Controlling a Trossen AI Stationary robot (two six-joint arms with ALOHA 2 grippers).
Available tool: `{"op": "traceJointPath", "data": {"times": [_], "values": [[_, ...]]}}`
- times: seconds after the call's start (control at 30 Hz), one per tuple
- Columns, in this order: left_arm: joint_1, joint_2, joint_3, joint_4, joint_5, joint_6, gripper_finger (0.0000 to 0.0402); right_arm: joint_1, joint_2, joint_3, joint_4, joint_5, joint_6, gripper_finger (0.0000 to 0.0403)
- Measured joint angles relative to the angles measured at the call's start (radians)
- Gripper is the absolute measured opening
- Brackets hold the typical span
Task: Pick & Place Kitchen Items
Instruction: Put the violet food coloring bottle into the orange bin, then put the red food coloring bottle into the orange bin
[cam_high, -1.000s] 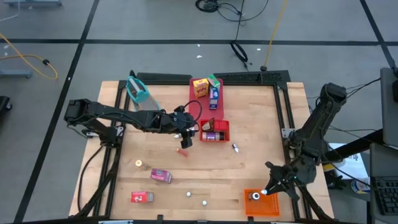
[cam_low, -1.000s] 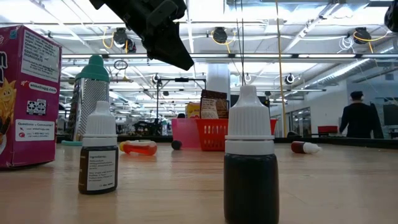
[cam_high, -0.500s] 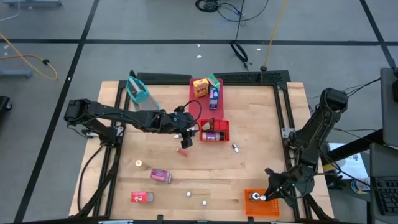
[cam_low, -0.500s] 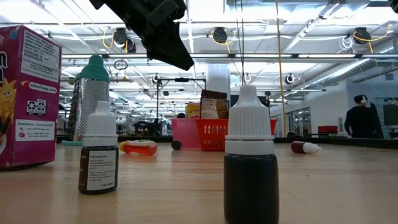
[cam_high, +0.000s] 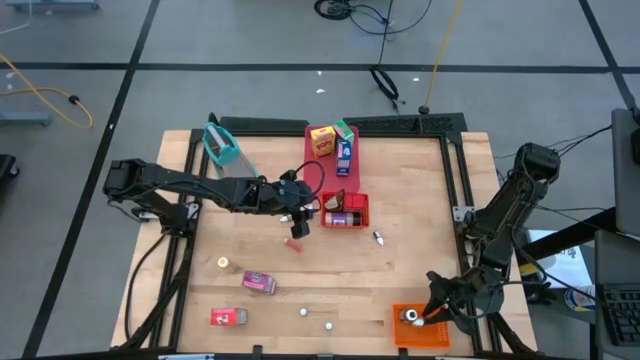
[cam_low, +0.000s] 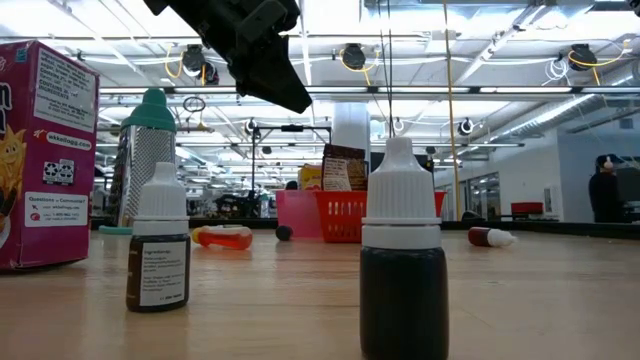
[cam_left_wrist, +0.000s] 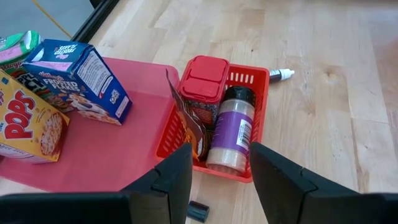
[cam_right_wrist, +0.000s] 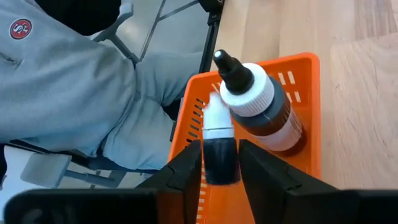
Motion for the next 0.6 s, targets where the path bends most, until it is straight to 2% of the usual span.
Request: {"op": "traceJointPath", "data": {"times": [0.3, 0.47, 0.6], "values": [[0.000, 0.000, 0.000, 0.000, 0.000, 0.000, 0.0161, -0.003, 0.000, 0.000, -0.001, 0.027, -0.002, 0.0122], [0.000, 0.000, 0.000, 0.000, 0.000, 0.000, 0.0161, -0.008, 0.000, 0.000, -0.007, 0.027, -0.008, 0.0112], [0.000, 0.000, 0.000, 0.000, 0.000, 0.000, 0.0161, -0.035, -0.006, 0.000, -0.078, 0.027, 0.014, 0.0099]]}}
